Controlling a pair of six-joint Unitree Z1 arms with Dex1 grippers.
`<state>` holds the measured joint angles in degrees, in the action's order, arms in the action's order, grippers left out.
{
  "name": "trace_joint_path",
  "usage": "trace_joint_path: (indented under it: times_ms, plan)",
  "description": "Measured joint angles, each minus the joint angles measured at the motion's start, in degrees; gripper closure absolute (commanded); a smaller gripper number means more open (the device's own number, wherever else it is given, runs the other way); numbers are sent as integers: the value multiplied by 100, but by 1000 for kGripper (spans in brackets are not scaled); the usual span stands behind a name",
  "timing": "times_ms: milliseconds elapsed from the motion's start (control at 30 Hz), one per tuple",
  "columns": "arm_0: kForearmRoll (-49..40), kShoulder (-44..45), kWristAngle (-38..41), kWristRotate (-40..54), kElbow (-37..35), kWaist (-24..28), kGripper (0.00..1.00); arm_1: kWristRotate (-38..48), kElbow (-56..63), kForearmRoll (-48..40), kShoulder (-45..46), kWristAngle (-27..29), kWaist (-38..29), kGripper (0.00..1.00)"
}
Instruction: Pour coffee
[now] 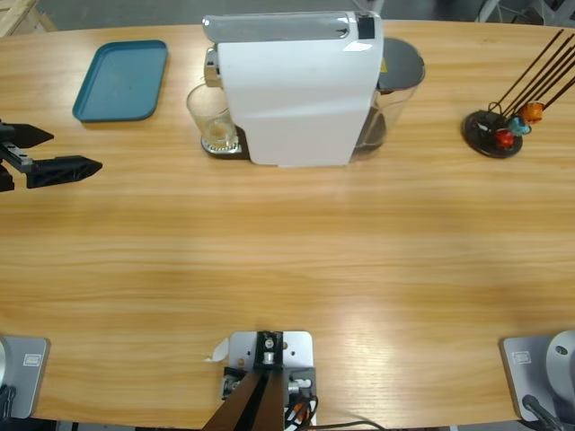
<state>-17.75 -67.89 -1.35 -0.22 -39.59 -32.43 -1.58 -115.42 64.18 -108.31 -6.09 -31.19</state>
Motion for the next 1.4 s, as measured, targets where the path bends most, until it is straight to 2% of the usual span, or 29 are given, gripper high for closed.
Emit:
trace_joint_path:
  times_ms: [167, 300, 433, 633, 800, 967, 1167, 1400]
  plan:
    - [0, -65, 0, 0, -1, 1, 8, 23, 230, -12, 603, 89, -1, 0]
    - [46, -110, 3, 3, -1, 2, 9, 99, 1130, -140, 1127, 4, -43, 0]
    - [374, -99, 13, 106, 39, 7, 9, 229, 2681, -952, 1758, -150, -263, 0]
    - [1356, 167, 407, 387, 604, 7, 9, 292, 4503, -2298, 2602, -422, -303, 0]
    - [2025, 174, 1110, 611, 963, 7, 23, 87, 5236, -2913, 2876, -680, -306, 0]
    - [2209, 19, 1667, 720, 1044, 2, 23, -23, 5959, -3429, 3211, -703, -313, 0]
    - [2282, -8, 1741, 799, 1146, 1, 89, -39, 6838, -4174, 3616, -846, -317, 0]
    - [2284, -8, 1700, 1037, 1250, 1, 96, -175, 7487, -4611, 3840, -1036, -318, 0]
